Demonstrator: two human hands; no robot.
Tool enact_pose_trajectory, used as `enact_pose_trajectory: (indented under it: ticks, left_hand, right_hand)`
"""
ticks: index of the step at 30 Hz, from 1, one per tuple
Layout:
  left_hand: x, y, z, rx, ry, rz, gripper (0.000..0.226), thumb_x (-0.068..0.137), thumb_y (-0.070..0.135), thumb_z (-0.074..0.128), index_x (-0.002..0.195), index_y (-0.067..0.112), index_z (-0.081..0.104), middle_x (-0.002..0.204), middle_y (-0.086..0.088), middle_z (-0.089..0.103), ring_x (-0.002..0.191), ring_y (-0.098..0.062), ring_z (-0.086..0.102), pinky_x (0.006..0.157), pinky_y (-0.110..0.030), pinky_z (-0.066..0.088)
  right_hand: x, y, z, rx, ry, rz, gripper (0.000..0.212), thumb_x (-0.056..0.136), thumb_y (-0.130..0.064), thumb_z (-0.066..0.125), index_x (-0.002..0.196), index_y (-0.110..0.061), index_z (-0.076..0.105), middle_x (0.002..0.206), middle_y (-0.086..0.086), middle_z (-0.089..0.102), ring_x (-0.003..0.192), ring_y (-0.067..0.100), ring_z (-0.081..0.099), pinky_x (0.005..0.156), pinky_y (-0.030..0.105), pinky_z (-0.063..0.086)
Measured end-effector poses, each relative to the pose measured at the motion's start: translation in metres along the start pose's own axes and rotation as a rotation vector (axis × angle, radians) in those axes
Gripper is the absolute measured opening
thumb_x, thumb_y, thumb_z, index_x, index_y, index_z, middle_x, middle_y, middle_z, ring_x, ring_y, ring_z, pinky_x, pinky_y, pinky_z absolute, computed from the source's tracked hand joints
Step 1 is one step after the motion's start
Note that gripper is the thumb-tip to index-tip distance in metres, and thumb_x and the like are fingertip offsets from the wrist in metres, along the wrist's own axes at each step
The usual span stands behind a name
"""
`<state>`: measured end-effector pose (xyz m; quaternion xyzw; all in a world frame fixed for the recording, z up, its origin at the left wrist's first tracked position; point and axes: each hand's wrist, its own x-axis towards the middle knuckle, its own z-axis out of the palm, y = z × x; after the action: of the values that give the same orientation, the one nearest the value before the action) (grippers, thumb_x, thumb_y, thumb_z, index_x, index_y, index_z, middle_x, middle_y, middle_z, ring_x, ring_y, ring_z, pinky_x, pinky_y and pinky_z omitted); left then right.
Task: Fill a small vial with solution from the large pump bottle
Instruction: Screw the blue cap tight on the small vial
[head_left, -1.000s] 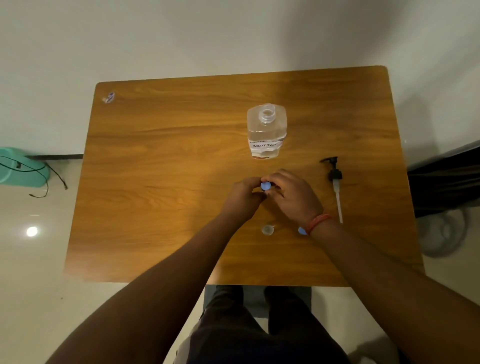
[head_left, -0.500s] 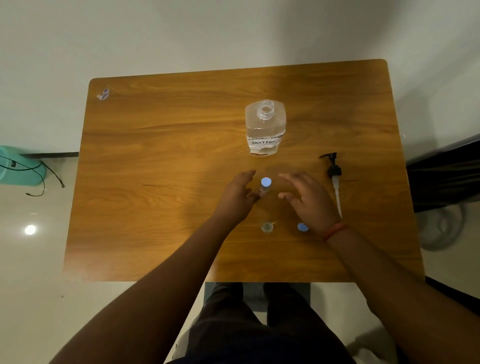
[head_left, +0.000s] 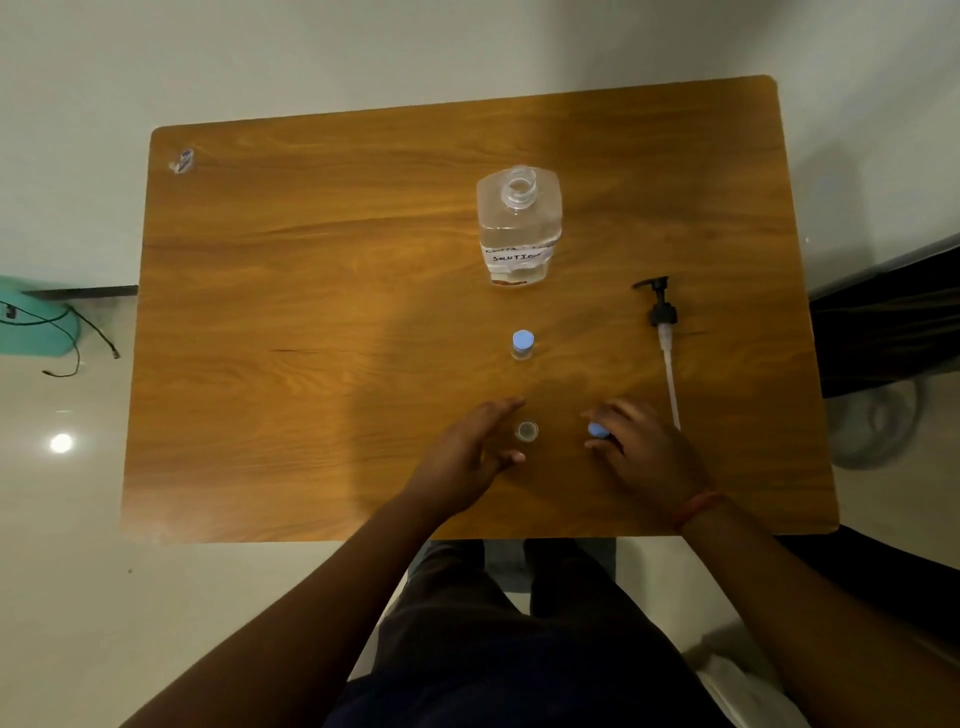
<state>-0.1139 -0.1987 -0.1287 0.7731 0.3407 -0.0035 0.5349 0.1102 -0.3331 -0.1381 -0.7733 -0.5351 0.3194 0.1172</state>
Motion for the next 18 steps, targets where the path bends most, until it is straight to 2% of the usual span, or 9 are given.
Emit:
enact_pose_trajectory:
  ticks: [4,7,10,13,18]
  left_hand:
    - [0.008,0.003,0.004,0.045,0.022,0.084,0.058,0.092,0.013,0.073,0.145,0.018,0.053,0.144,0.000,0.058,0.134,-0.013,0.052,0.110,-0.025,0.042]
    - [0.014,0.005,0.003,0.065,0.027,0.121,0.051,0.091,0.008,0.072,0.140,0.015,0.060,0.140,-0.001,0.062,0.128,-0.010,0.056,0.107,-0.017,0.042]
    - [0.016,0.005,0.003,0.058,0.015,0.114,0.042,0.092,0.006,0.071,0.134,0.013,0.065,0.132,0.000,0.068,0.108,-0.004,0.066,0.094,-0.012,0.047]
    - [0.017,0.004,0.004,0.055,0.004,0.091,0.039,0.092,0.004,0.070,0.131,0.012,0.067,0.124,-0.001,0.071,0.090,0.004,0.067,0.085,-0.009,0.047]
    - [0.017,0.007,0.002,0.052,-0.003,0.076,0.036,0.094,0.004,0.068,0.129,0.011,0.067,0.123,-0.003,0.071,0.092,-0.002,0.069,0.086,-0.013,0.050]
  right_hand:
    - [0.003,-0.002,-0.002,-0.025,-0.013,-0.043,0.026,0.095,-0.018,0.062,0.117,-0.006,0.067,0.120,0.013,0.060,0.113,0.029,0.053,0.091,0.040,0.046]
    - [0.004,-0.001,-0.003,-0.035,-0.010,-0.077,0.022,0.095,-0.015,0.061,0.112,-0.003,0.068,0.117,0.013,0.061,0.108,0.030,0.055,0.087,0.041,0.047]
    - [0.004,-0.002,-0.003,-0.045,0.007,-0.099,0.019,0.093,-0.012,0.063,0.108,-0.002,0.069,0.113,0.015,0.063,0.104,0.032,0.057,0.083,0.042,0.048]
    - [0.004,-0.002,-0.003,-0.050,0.015,-0.113,0.017,0.092,-0.011,0.064,0.104,0.000,0.070,0.109,0.016,0.064,0.102,0.033,0.058,0.083,0.043,0.048]
    - [0.001,-0.008,-0.010,-0.036,0.093,-0.143,0.012,0.090,-0.009,0.067,0.097,0.000,0.071,0.102,0.016,0.066,0.094,0.033,0.061,0.077,0.042,0.051]
